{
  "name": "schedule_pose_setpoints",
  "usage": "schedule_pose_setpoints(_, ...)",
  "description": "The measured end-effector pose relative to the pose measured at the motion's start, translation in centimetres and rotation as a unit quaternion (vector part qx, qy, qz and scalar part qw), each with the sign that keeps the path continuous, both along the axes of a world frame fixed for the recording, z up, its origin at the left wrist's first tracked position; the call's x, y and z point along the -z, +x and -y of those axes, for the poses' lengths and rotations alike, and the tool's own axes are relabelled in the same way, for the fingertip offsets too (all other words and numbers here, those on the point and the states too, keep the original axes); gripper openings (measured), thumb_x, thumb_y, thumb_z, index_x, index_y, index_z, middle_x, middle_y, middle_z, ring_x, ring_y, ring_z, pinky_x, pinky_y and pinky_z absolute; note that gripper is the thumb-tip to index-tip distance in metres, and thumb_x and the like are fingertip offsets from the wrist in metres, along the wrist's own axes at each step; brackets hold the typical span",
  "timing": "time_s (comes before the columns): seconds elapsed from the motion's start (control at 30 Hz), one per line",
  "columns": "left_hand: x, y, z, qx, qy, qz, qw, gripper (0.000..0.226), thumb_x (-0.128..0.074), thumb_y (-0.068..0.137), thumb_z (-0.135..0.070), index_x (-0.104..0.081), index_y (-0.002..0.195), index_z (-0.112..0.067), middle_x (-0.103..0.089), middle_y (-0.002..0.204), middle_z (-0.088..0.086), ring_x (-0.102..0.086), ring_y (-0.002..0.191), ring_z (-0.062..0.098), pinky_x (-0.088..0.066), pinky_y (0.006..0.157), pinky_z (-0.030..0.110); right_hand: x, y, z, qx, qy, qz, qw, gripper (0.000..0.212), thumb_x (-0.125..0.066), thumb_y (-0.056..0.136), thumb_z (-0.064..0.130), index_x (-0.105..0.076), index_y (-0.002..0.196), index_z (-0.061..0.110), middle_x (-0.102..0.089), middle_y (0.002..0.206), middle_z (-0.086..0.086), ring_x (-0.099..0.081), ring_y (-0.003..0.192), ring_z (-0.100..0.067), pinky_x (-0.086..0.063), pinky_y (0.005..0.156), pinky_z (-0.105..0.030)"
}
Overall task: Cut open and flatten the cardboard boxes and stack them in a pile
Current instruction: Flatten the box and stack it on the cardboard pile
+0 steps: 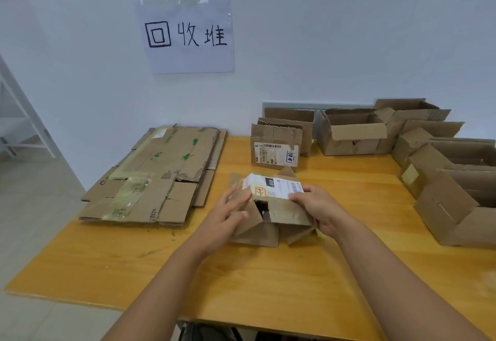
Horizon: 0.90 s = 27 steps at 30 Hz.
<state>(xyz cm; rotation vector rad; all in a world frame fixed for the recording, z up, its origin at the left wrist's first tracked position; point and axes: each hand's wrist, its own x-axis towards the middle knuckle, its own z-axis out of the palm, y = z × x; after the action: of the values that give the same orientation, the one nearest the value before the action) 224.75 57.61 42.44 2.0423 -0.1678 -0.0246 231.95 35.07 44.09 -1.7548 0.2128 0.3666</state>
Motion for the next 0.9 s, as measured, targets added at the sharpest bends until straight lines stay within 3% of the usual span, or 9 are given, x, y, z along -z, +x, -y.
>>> schedule_pose_setpoints(0.13, 0.1, 0.4, -0.1, -0.04, 0.034, 0.018, 0.998, 0.032, -0.045, 0.101, -0.041, -0.055, 0.132, -0.046, -0.028, 0.154, -0.013, -0.025, 0.136, 0.002, -0.027, 0.102, 0.026, 0.8, -0.5, -0.1, -0.005, 0.06, 0.004, 0.998, 0.073, -0.065, 0.093, 0.006, -0.028, 0.151, 0.031, -0.061, 0.122, -0.006, -0.068, 0.1, -0.027, -0.06, 0.068, -0.038)
schedule_pose_setpoints(0.2, -0.2, 0.6, -0.2, -0.054, 0.043, 0.036, 0.997, 0.031, -0.047, 0.096, -0.049, -0.057, 0.125, -0.051, -0.03, 0.151, -0.011, -0.026, 0.135, 0.002, -0.031, 0.103, 0.031, 1.3, -0.7, -0.2, -0.026, 0.085, 0.022, 0.996, 0.071, -0.062, 0.093, 0.001, -0.034, 0.151, 0.031, -0.062, 0.125, -0.008, -0.067, 0.106, -0.026, -0.06, 0.078, -0.039)
schedule_pose_setpoints(0.3, -0.7, 1.1, -0.7, -0.099, 0.063, 0.054, 0.992, 0.046, -0.044, 0.092, -0.059, -0.053, 0.133, -0.04, -0.039, 0.146, -0.006, -0.039, 0.132, 0.011, -0.041, 0.102, 0.038, 1.4, -1.2, -0.3, -0.072, 0.098, 0.055, 0.991, 0.064, -0.063, 0.094, 0.003, -0.041, 0.146, 0.033, -0.061, 0.129, -0.007, -0.064, 0.112, -0.024, -0.057, 0.092, -0.042)
schedule_pose_setpoints(0.37, -0.9, 1.7, -1.3, -0.137, 0.087, 0.072, 0.984, 0.047, -0.044, 0.097, -0.057, -0.046, 0.139, -0.036, -0.044, 0.143, -0.005, -0.048, 0.125, 0.014, -0.047, 0.095, 0.037, 1.2, -1.6, -0.3, -0.12, 0.093, 0.076, 0.985, 0.066, -0.064, 0.094, 0.006, -0.038, 0.148, 0.036, -0.059, 0.132, -0.004, -0.063, 0.115, -0.02, -0.056, 0.093, -0.037)
schedule_pose_setpoints(0.47, -1.8, 2.4, -1.8, -0.163, 0.1, 0.073, 0.979, 0.058, -0.049, 0.097, -0.053, -0.033, 0.149, -0.034, -0.036, 0.149, -0.005, -0.047, 0.119, 0.01, -0.05, 0.094, 0.034, 0.4, -2.2, -0.7, -0.159, 0.04, 0.152, 0.975, 0.077, -0.063, 0.096, 0.013, -0.022, 0.152, 0.047, -0.053, 0.136, 0.008, -0.058, 0.119, -0.012, -0.057, 0.09, -0.033)
schedule_pose_setpoints(0.57, -3.1, 2.6, -2.1, -0.147, 0.074, 0.113, 0.98, 0.065, -0.057, 0.092, -0.051, -0.033, 0.15, -0.035, -0.031, 0.15, -0.013, -0.045, 0.127, 0.011, -0.054, 0.095, 0.038, 0.0, -2.2, -0.8, -0.154, 0.033, 0.244, 0.957, 0.087, -0.062, 0.096, 0.009, -0.011, 0.15, 0.055, -0.048, 0.133, 0.017, -0.058, 0.118, -0.008, -0.058, 0.089, -0.032)
schedule_pose_setpoints(0.7, -4.3, 2.2, -1.8, -0.105, 0.103, 0.169, 0.975, 0.079, -0.068, 0.088, -0.044, -0.026, 0.154, -0.029, -0.03, 0.138, -0.02, -0.033, 0.126, -0.001, -0.041, 0.098, 0.022, -0.5, -1.8, -0.9, -0.147, 0.021, 0.313, 0.938, 0.101, -0.069, 0.09, 0.006, -0.003, 0.139, 0.065, -0.047, 0.134, 0.016, -0.06, 0.115, -0.004, -0.059, 0.086, -0.034)
schedule_pose_setpoints(0.8, -4.3, 1.7, -1.5, -0.065, 0.111, 0.163, 0.978, 0.089, -0.074, 0.084, -0.044, -0.021, 0.154, -0.029, -0.029, 0.129, -0.021, -0.034, 0.123, 0.0, -0.035, 0.098, 0.016, -0.4, -1.7, -1.2, -0.11, -0.058, 0.39, 0.912, 0.108, -0.076, 0.086, 0.02, 0.006, 0.141, 0.065, -0.036, 0.147, 0.009, -0.049, 0.124, -0.003, -0.055, 0.092, -0.031)
schedule_pose_setpoints(0.9, -4.1, 1.8, -1.7, -0.071, 0.129, 0.183, 0.972, 0.079, -0.08, 0.077, -0.045, -0.037, 0.141, -0.026, -0.033, 0.12, -0.015, -0.039, 0.113, -0.002, -0.04, 0.096, 0.018, 0.1, -1.7, -1.0, -0.088, -0.201, 0.503, 0.836, 0.09, -0.072, 0.087, 0.035, -0.007, 0.144, 0.058, -0.029, 0.144, 0.003, -0.049, 0.113, -0.01, -0.057, 0.073, -0.029)
